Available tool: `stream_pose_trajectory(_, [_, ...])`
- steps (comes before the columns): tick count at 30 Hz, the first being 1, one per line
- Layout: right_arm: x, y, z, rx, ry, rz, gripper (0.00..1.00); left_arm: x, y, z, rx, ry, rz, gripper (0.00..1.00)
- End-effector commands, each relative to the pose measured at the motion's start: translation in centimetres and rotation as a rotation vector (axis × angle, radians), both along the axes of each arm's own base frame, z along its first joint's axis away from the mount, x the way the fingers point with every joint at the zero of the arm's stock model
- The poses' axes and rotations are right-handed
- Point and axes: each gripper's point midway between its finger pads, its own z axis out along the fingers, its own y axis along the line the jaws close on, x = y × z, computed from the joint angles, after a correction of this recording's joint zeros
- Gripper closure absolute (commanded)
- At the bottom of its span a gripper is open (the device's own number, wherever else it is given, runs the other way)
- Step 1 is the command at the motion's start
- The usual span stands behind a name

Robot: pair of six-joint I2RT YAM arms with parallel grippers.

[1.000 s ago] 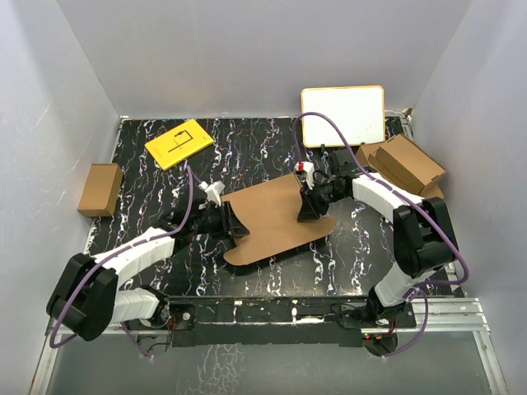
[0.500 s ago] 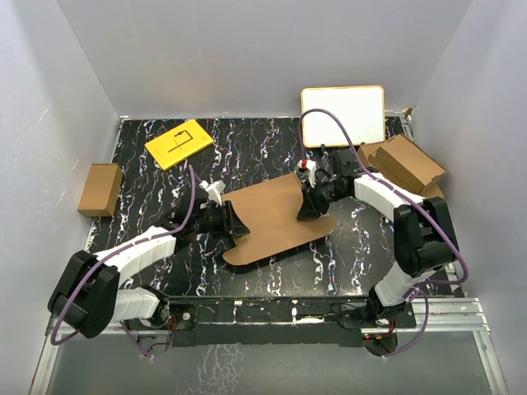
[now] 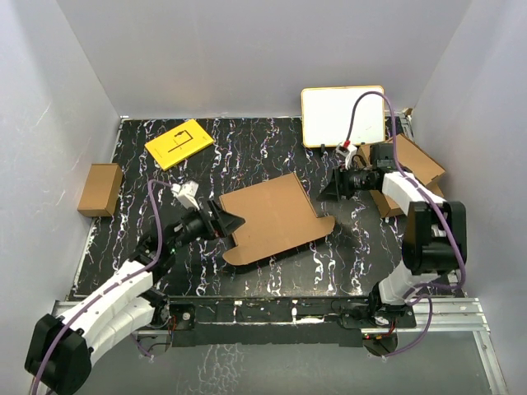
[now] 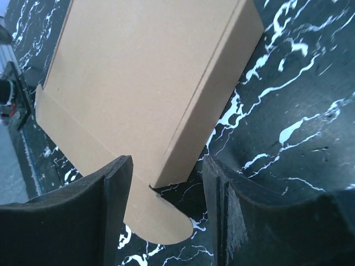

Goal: Fold the paper box

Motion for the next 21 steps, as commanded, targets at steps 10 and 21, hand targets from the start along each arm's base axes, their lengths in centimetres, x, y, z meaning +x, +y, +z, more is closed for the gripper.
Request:
stream_pose_trajectory(10, [0.8, 2.3, -3.2, 0.158, 0.222, 0.1, 0.42, 0.0, 2.3, -5.5, -0.023, 0.159, 0.134, 0.03])
stream_pose_trajectory(21, [0.3, 2.4, -5.3, 0.158, 0.315, 0.069, 0.56, 0.6, 2.9, -7.7, -0.032, 0.218, 0.176, 0.03])
